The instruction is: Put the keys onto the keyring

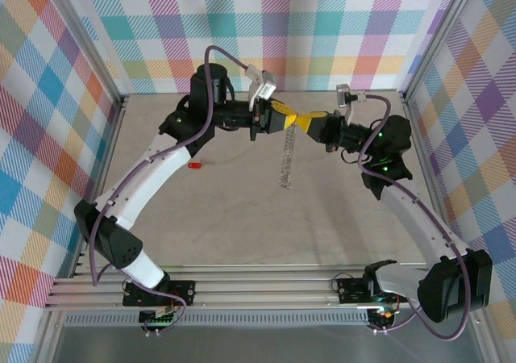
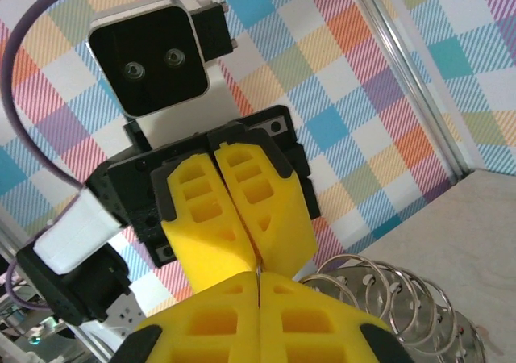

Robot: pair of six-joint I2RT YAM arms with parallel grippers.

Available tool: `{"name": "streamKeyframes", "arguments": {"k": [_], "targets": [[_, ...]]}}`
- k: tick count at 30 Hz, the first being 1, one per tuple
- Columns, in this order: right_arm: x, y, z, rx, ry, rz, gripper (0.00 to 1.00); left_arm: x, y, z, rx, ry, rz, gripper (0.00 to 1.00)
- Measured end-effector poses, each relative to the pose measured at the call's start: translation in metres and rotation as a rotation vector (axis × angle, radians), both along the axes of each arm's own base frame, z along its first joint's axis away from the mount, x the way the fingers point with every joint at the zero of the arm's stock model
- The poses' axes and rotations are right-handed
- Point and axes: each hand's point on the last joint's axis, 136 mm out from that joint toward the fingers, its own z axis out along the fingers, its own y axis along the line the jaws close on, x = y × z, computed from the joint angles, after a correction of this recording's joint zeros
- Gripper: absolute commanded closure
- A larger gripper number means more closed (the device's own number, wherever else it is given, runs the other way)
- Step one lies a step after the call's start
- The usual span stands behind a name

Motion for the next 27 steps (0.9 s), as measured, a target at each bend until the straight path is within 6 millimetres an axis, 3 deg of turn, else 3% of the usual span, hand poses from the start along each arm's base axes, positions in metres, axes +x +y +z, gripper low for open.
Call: {"name": "streamKeyframes", "arguments": {"k": [4,6,11,20,27], "targets": [[0.001,0.000,-0.003,-0.008,0.006,-0.001,1.00,0.007,0.018,0.004,-0.061,0.015,0.165,0.52],[0.001,0.000,-0.001,-0.007,0.003,-0.001,1.00,0.010,0.028,0.010,-0.111,0.034,0.237,0.46],[0.000,0.000,0.012,0.010,-0.032,0.003,1.00,0.016,0.037,0.027,-0.214,0.085,0.303,0.46],[0.007,0.001,0.032,0.075,-0.065,0.018,1.00,0.021,0.034,0.017,-0.330,0.231,0.288,0.56],[0.018,0.000,0.048,0.150,-0.072,0.011,1.00,0.021,0.029,0.035,-0.446,0.285,0.222,0.60]]}}
